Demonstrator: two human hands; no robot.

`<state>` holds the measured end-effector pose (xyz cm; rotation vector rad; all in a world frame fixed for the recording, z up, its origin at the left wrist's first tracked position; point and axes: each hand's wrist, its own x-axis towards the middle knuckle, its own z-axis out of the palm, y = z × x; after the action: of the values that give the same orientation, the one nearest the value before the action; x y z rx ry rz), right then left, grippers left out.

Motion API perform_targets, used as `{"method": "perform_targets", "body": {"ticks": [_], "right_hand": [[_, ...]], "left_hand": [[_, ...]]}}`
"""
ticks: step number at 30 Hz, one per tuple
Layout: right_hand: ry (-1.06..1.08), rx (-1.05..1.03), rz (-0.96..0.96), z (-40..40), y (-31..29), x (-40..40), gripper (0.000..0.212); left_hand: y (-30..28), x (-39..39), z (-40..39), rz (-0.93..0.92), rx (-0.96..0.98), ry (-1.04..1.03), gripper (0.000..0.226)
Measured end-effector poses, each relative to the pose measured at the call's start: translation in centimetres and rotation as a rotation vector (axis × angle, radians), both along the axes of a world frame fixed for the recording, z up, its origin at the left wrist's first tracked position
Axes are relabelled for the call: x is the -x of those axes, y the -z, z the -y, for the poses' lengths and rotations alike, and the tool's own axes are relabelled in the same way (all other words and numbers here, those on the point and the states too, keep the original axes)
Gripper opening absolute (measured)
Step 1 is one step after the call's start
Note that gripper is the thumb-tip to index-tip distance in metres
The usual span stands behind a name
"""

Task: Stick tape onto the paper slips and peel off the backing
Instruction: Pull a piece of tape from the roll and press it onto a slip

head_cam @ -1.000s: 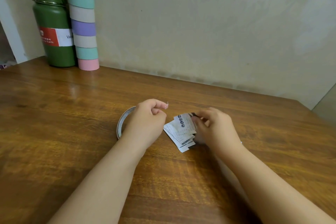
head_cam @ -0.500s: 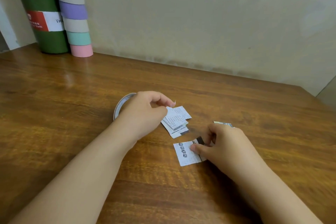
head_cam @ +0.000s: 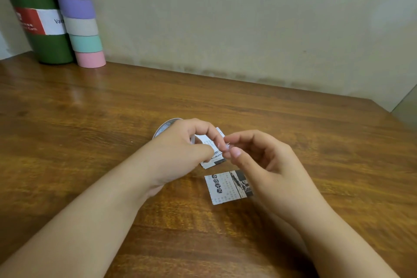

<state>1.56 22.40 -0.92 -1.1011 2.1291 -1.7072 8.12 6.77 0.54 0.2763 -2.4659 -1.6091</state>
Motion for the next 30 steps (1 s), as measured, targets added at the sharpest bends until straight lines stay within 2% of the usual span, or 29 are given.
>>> {"method": "perform_targets", "body": {"ticks": [9, 14, 21, 27, 30], "right_hand": [[0.026, 0.041, 0.073, 0.0, 0.2, 0.3, 0.010], [0.094, -0.065, 0.046, 0.0, 0.5, 0.5, 0.009], [0.114, -0.152, 0.072, -0.1, 0.3, 0.6, 0.025], [0.129, -0.132, 0.146, 0.0, 0.3, 0.9, 0.043], [0.141, -0.084, 0.228, -0.2, 0.2, 1.3, 0.044]], "left_hand": [[0.3, 0.2, -0.1, 0.007, 0.023, 0.005, 0.024], [0.5, 0.1, -0.3, -0.025, 0.126, -0.002, 0.033], [0.8, 0.2, -0.5, -0.001, 0.280, 0.004, 0.030], [0.9, 0.1, -0.5, 0.011, 0.295, 0.029, 0.035], [0.8, 0.2, -0.6, 0.030, 0.306, 0.045, 0.041]]}}
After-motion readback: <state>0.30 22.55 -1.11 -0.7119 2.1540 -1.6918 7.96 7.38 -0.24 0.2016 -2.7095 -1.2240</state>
